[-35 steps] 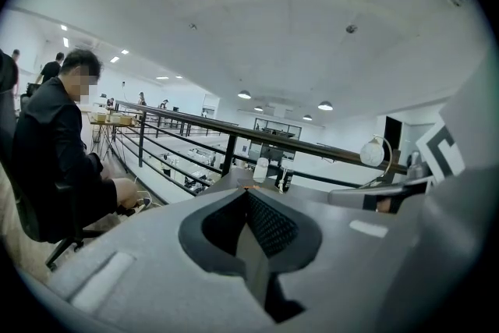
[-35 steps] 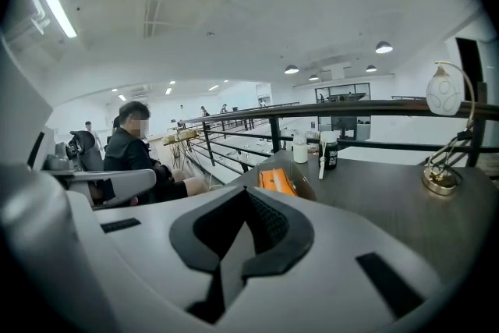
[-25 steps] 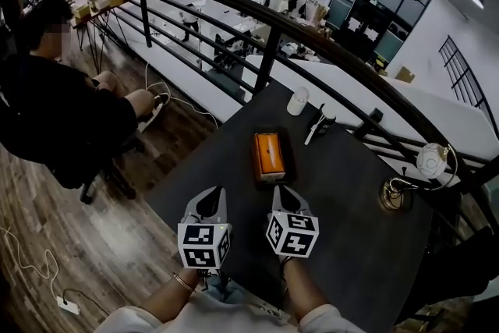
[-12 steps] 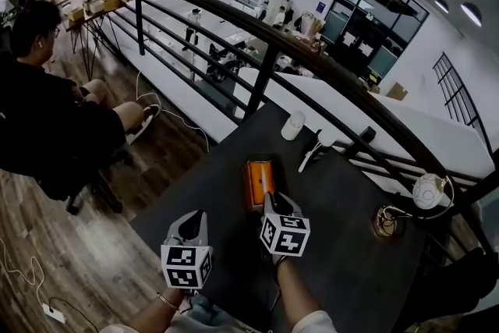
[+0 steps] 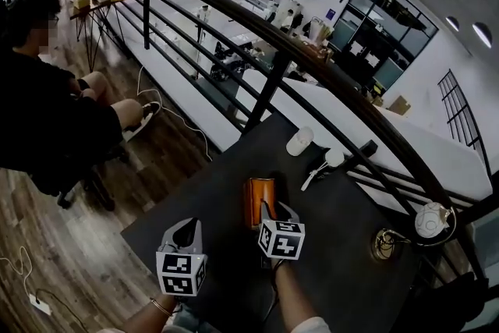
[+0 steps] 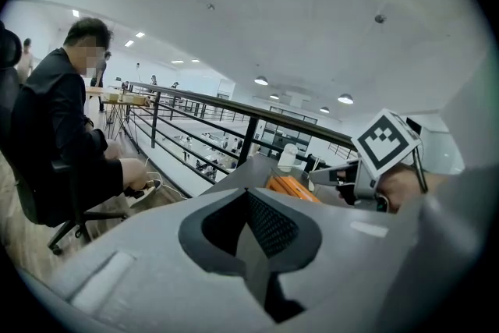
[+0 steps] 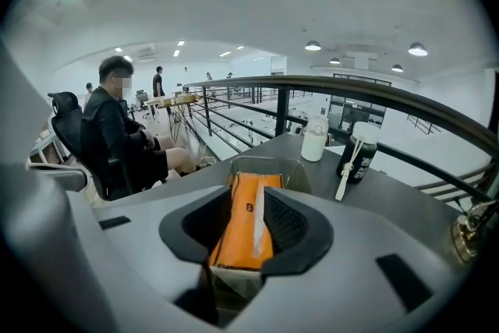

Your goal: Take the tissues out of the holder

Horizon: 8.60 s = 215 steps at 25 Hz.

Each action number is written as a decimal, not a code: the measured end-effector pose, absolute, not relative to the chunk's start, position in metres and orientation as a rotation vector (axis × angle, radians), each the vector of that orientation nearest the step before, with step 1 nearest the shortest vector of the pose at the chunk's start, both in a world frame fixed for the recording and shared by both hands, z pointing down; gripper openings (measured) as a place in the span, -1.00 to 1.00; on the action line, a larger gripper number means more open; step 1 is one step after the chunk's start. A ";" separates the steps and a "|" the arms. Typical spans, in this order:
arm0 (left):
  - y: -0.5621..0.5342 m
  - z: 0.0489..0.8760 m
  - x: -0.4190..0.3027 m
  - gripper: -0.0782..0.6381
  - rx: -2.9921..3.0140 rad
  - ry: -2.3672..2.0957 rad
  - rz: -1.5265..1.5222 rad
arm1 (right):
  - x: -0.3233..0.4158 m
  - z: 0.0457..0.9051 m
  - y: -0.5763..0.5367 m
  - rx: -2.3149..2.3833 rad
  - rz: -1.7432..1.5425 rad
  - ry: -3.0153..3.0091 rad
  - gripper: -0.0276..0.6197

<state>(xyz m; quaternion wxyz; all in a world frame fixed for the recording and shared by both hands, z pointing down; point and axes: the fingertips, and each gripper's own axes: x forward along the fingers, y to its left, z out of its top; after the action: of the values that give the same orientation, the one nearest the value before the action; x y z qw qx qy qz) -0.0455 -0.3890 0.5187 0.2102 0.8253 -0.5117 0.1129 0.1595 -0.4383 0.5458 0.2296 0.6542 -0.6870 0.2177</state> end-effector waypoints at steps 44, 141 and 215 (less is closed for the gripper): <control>-0.434 0.573 -0.037 -0.76 2.187 -1.388 0.354 | 0.164 0.609 -0.470 1.566 0.791 -1.782 -0.74; -0.251 0.488 0.137 -0.76 2.619 -0.948 0.425 | 0.303 0.504 -0.254 2.072 0.770 -1.684 -0.89; -0.230 0.578 0.162 -0.76 2.551 -0.839 0.674 | 0.312 0.603 -0.229 2.090 1.023 -1.716 -0.73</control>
<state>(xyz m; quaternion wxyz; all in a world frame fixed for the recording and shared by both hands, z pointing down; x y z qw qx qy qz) 0.1618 -0.2304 0.5781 0.1853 0.9055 -0.2977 0.2391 0.3123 -0.2288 0.6026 0.1249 0.7171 -0.5890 0.3511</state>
